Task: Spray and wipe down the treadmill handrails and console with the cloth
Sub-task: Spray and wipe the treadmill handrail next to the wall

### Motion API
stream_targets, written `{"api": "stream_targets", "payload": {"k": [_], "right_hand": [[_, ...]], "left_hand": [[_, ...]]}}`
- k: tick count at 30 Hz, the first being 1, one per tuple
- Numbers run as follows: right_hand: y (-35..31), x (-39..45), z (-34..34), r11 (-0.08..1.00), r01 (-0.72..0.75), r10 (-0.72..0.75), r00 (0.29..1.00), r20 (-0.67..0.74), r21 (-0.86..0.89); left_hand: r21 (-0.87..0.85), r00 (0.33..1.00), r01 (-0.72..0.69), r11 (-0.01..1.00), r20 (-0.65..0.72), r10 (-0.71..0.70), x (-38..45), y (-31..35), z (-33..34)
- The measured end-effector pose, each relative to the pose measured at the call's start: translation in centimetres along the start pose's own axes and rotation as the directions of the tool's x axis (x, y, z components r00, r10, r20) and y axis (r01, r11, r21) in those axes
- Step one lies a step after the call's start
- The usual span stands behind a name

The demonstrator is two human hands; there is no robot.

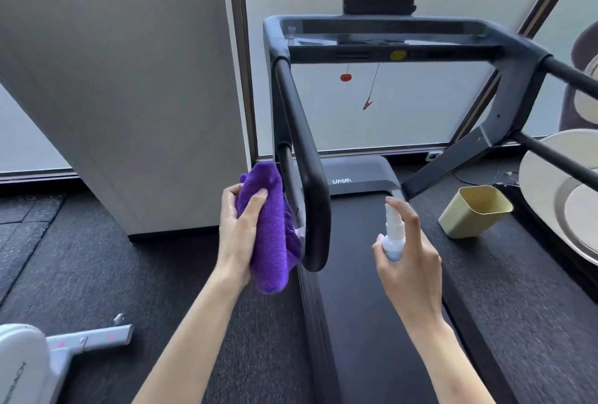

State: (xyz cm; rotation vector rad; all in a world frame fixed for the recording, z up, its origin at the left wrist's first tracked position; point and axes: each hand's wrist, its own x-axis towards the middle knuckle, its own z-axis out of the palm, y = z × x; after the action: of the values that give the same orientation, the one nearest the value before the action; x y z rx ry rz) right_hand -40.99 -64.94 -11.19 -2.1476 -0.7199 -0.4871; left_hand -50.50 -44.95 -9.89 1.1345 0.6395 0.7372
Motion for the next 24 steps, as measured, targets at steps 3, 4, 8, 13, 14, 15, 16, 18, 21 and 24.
{"api": "stream_targets", "payload": {"k": [3, 4, 8, 13, 14, 15, 16, 18, 21, 24], "right_hand": [[0.2, 0.0, -0.1, 0.999, -0.041, 0.040, 0.999, 0.018, 0.022], [0.3, 0.0, -0.2, 0.999, -0.046, 0.046, 0.999, 0.021, 0.023], [0.7, 0.3, -0.3, 0.997, -0.071, 0.071, 0.997, 0.021, 0.023], [0.7, 0.8, 0.0, 0.997, -0.055, 0.054, 0.998, 0.029, 0.047], [0.6, 0.8, 0.0, 0.997, -0.050, 0.048, 0.998, 0.031, 0.052], [0.6, 0.7, 0.0, 0.997, -0.049, 0.047, 0.998, 0.034, 0.055], [0.6, 0.7, 0.0, 0.997, -0.051, 0.049, 0.998, 0.039, 0.058], [0.6, 0.5, 0.1, 0.997, -0.048, 0.045, 0.998, 0.053, 0.057], [0.5, 0.4, 0.2, 0.998, -0.043, 0.040, 0.997, 0.069, 0.053], [0.3, 0.5, 0.3, 0.996, -0.052, 0.046, 0.995, 0.086, 0.072]], "left_hand": [[0.077, 0.996, -0.084, 0.994, 0.019, 0.083, -0.3, 0.3, 3.5], [0.188, 0.990, -0.140, 0.972, 0.016, 0.140, -0.3, 0.3, 4.9], [0.632, 0.909, -0.311, 0.710, -0.021, 0.417, -1.7, -1.3, 9.0], [0.501, 0.890, -0.391, 0.772, -0.009, 0.456, -2.5, -4.2, 7.3], [0.459, 0.895, -0.396, 0.796, -0.003, 0.447, -3.0, -5.1, 6.7], [0.426, 0.906, -0.381, 0.820, -0.006, 0.424, -3.6, -6.0, 6.2], [0.414, 0.924, -0.340, 0.844, -0.023, 0.383, -4.1, -7.0, 5.7], [0.416, 0.955, -0.241, 0.877, -0.058, 0.290, -4.6, -8.4, 4.9], [0.402, 0.952, -0.249, 0.881, -0.063, 0.298, -4.0, -7.4, 5.3], [0.402, 0.913, -0.345, 0.849, -0.068, 0.403, -2.6, -3.9, 7.3]]}}
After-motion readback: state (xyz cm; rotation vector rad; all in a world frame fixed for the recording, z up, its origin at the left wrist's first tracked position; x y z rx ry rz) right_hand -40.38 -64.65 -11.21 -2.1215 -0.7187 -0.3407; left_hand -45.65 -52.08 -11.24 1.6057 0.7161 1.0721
